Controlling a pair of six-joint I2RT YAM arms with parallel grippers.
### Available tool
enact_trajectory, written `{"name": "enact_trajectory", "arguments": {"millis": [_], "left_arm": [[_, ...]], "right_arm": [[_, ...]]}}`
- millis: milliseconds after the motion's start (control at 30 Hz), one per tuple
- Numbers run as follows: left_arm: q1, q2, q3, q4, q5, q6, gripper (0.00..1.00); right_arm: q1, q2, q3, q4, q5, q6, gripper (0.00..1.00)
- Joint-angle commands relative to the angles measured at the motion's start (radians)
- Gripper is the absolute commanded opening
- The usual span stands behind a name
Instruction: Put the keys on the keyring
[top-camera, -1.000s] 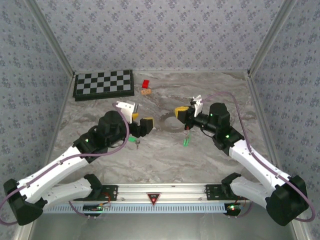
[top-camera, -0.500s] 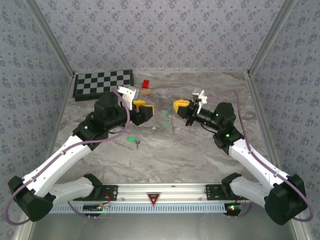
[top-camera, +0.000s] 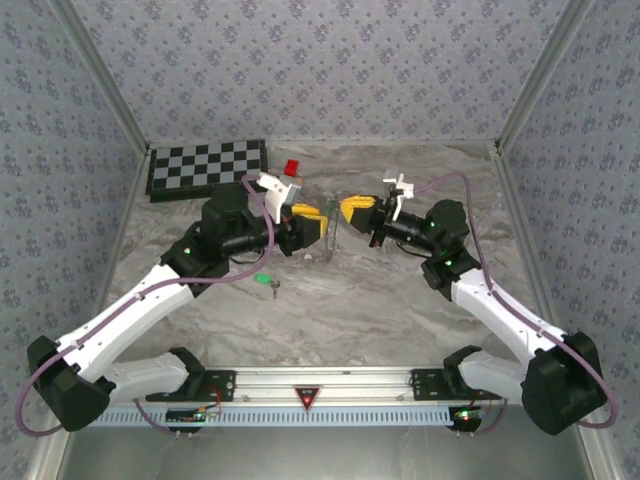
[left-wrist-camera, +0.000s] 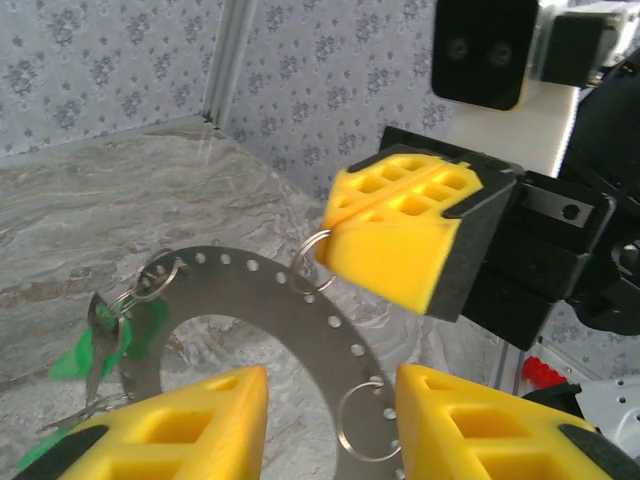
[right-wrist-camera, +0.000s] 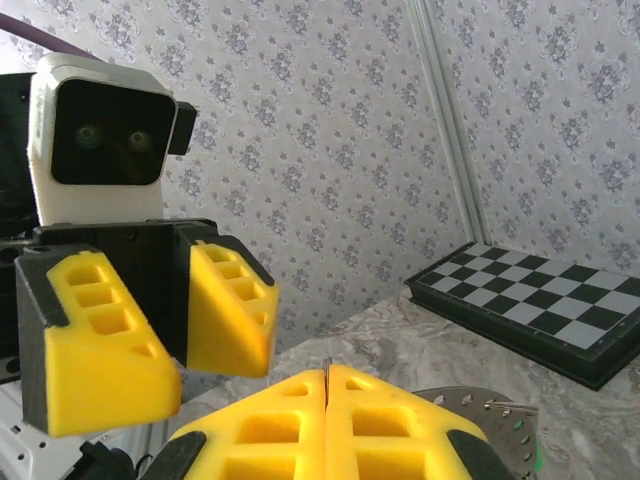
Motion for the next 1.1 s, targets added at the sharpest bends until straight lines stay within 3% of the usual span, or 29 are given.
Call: {"name": "enact_trajectory", "arguments": {"millis": [0, 1067], "left_arm": [[-0.004, 0.015, 0.022, 0.067, 0.018, 0.011, 0.35], [-0.023, 0.087, 0.052, 0.156, 0.066, -0.003, 0.17]], "right_arm": [[-0.004, 0.002, 0.042, 0.085, -0.038, 0.053, 0.00], [0.011, -0.004, 0.037, 0.083, -0.062, 0.066, 0.00]]}}
